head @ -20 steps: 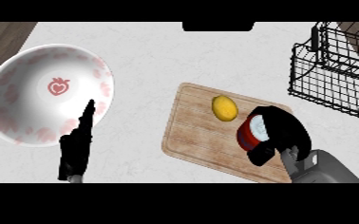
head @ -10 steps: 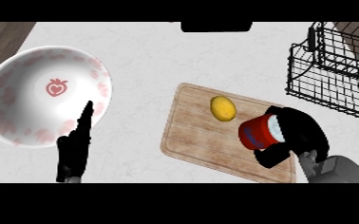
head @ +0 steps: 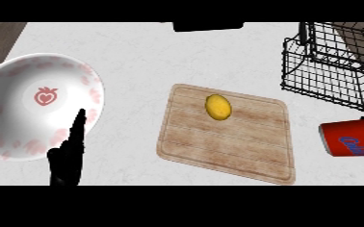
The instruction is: Pick the can from the cutting board and place it in the tiered basket
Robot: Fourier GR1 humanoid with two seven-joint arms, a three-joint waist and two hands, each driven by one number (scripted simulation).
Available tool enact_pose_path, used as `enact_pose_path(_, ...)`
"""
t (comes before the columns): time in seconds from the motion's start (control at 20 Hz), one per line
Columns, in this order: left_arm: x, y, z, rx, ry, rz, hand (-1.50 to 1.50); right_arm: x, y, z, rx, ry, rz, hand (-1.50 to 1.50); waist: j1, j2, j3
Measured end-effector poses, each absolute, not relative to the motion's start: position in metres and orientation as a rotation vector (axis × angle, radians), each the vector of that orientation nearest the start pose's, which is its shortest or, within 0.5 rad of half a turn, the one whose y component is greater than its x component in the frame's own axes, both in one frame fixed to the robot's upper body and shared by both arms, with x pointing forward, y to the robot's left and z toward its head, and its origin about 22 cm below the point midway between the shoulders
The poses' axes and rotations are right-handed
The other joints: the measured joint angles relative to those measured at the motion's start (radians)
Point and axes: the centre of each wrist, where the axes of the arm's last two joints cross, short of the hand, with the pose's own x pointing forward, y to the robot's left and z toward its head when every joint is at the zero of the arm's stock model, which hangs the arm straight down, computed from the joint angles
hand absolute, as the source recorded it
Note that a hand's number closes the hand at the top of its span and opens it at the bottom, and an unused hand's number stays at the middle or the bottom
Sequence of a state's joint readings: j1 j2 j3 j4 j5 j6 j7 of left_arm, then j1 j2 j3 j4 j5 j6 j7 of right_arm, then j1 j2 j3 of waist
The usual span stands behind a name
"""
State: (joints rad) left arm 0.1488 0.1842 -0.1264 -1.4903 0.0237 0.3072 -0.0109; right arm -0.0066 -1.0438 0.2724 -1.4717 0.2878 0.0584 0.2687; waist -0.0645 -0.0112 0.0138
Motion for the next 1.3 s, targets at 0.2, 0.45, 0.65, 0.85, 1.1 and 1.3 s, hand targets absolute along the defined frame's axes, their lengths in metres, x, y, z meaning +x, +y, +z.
enact_pose_path(0.2,0.195,0.261,-0.044,0.331,-1.362,0.038,0.00,0.227,-0.462,0.118,-0.904,-1.007,0.907,1.50,-0.007,-0.003,-0.002)
enact_pose_path(0.45,0.195,0.263,-0.044,0.332,-1.355,0.043,0.00,0.217,-0.513,0.175,-0.883,-1.225,0.683,1.50,-0.015,-0.008,-0.005)
enact_pose_path(0.65,0.196,0.262,-0.041,0.332,-1.341,0.045,0.00,0.201,-0.545,0.233,-0.931,-1.388,0.602,1.50,-0.012,-0.009,-0.007)
enact_pose_path(0.85,0.200,0.259,-0.041,0.326,-1.353,0.021,0.00,0.181,-0.564,0.275,-0.996,-1.465,0.587,1.50,0.008,-0.005,-0.009)
enact_pose_path(1.1,0.208,0.254,-0.041,0.291,-1.362,-0.005,0.00,0.169,-0.569,0.314,-1.044,-1.490,0.554,1.50,0.036,-0.001,-0.009)
enact_pose_path(1.3,0.213,0.250,-0.038,0.278,-1.363,-0.019,0.00,0.171,-0.565,0.331,-1.064,-1.490,0.523,1.50,0.055,0.002,-0.009)
